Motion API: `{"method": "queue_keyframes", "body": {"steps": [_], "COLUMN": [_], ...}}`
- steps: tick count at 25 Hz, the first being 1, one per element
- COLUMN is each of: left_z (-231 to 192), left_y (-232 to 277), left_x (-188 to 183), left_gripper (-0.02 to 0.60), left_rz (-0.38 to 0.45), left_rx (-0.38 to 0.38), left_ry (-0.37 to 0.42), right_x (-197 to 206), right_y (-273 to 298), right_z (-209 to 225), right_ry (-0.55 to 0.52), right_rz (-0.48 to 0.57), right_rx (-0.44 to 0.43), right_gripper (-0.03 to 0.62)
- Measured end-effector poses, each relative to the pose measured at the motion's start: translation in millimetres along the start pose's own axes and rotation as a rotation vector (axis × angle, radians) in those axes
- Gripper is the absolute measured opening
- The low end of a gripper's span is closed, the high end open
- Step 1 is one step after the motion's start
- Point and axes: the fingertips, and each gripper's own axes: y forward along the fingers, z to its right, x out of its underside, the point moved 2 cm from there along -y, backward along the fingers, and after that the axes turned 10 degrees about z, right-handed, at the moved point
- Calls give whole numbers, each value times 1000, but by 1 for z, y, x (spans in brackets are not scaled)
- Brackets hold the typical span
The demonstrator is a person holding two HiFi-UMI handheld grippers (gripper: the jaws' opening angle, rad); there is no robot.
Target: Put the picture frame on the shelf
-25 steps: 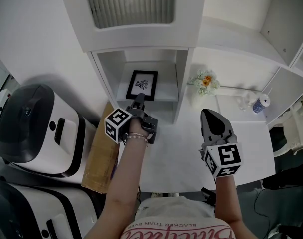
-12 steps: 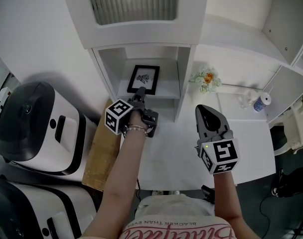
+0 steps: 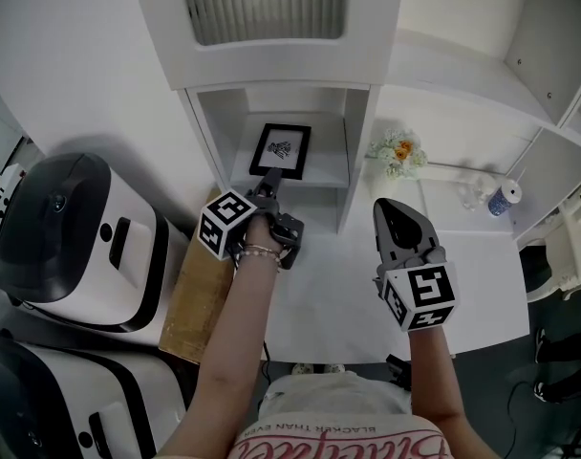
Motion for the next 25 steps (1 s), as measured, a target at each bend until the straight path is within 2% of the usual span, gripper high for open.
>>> {"method": "queue_keyframes", "body": {"steps": [7, 12, 18, 21, 25], "left_z": [15, 29, 46, 56, 73], "left_y": [-19, -33, -50, -58, -70], "left_x": [-8, -12, -15, -14, -12], "left_gripper": [278, 276, 264, 221, 169], "left_rz": [3, 4, -2, -2, 10], "left_rx": [44, 83, 141, 169, 210], "left_ry": [64, 148, 313, 380, 512], "right_x": [-8, -15, -33, -41, -49], "right_y": [0, 1, 2, 2, 0], "right_z": [-7, -9, -7, -6, -7], "right_ry": [-10, -19, -40, -50, -61], "right_rz": [18, 32, 70, 84, 95], "right_rx": [-20, -36, -43, -46, -57], "right_gripper": [8, 8, 8, 8, 8]}}
